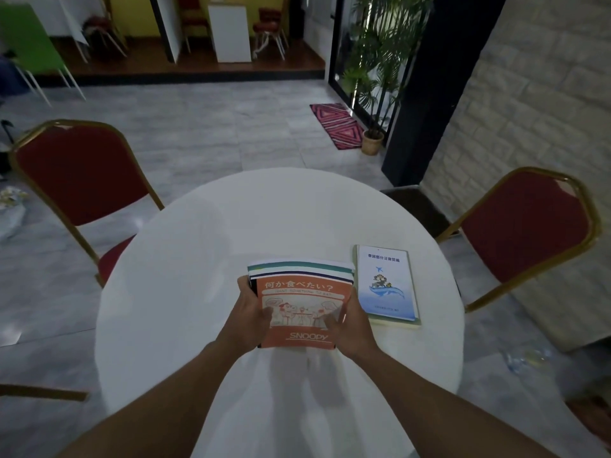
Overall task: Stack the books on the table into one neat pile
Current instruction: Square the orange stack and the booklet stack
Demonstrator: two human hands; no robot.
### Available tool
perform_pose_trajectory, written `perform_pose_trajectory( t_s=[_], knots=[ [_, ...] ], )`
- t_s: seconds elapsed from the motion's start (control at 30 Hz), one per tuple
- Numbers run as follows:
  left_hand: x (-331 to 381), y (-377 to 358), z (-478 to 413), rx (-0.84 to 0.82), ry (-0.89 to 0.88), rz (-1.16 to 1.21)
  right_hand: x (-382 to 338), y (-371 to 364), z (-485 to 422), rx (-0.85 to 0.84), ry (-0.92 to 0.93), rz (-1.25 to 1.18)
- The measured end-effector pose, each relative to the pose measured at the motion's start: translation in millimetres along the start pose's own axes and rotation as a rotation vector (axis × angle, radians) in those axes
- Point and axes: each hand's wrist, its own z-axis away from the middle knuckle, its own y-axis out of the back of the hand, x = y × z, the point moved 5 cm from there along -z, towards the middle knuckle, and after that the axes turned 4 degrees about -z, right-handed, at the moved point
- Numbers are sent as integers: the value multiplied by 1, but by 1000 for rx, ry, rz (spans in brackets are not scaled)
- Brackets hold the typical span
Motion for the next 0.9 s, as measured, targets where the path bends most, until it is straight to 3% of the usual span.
perform_pose_trajectory(
  t_s=[0.13,0.9],
  knots=[
    [-9,2,2,18,-26,-96,5,-3,0,3,-15,-11],
    [-5,1,6,42,-28,-113,4,1,0,-11,38,27]
  ],
)
